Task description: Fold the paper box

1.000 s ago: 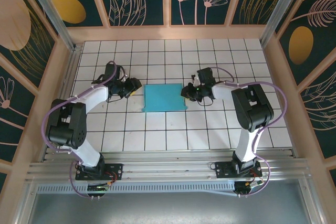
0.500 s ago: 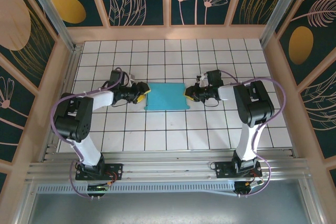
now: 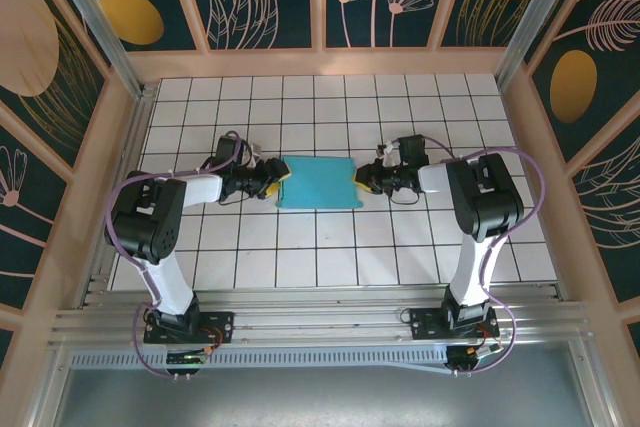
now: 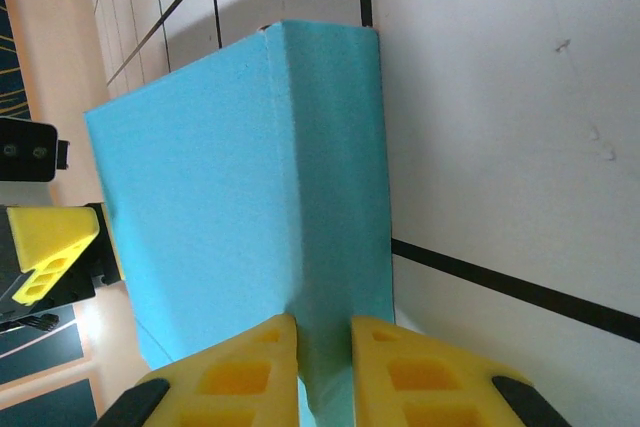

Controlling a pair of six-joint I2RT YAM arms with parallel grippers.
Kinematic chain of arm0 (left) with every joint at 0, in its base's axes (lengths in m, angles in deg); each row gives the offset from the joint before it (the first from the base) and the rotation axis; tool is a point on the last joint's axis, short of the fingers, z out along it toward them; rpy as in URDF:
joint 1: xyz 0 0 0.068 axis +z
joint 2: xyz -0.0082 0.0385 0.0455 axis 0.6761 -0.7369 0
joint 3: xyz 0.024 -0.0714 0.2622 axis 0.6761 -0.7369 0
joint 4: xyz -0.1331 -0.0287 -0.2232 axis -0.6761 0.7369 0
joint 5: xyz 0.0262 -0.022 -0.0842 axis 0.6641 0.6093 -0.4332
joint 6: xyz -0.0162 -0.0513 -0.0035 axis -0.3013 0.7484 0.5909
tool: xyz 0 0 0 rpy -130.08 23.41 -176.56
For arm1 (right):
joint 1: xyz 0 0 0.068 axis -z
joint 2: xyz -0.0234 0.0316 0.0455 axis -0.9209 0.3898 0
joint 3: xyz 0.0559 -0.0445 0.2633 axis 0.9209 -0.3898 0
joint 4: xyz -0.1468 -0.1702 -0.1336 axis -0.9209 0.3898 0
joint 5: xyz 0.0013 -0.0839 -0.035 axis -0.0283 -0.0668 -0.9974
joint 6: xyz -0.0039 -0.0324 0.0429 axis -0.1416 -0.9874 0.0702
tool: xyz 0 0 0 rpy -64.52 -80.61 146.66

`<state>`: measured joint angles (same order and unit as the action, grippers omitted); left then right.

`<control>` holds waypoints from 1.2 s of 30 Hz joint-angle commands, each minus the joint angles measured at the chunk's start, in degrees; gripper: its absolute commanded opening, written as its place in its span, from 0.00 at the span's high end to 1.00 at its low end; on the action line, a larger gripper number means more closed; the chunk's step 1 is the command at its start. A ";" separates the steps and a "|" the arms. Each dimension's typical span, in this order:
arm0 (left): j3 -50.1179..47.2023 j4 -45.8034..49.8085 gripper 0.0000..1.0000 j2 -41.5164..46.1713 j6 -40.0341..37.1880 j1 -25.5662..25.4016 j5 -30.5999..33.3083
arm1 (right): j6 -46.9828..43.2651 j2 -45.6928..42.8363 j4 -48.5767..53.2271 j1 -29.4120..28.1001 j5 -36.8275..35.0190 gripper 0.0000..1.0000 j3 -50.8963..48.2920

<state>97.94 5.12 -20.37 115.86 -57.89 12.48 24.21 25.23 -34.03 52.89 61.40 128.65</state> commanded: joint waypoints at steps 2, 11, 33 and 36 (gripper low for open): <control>-0.63 -0.14 0.42 1.92 -1.11 -0.28 0.91 | -0.17 3.08 6.30 1.84 -7.02 0.82 -2.98; -3.03 -7.29 0.41 -0.46 1.75 -0.29 -2.40 | -0.84 3.37 6.21 3.09 -6.23 0.82 -3.64; -2.23 -24.08 0.65 -3.85 14.47 -3.90 -9.06 | -0.54 2.23 7.07 3.45 -6.17 0.82 -3.48; -1.46 -20.84 0.67 -2.24 13.80 -3.90 -7.91 | -0.80 -0.12 8.61 3.52 -7.28 0.75 -3.13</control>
<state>94.99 -15.03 -25.25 128.02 -60.80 4.85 23.95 24.69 -34.40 56.36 62.23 127.64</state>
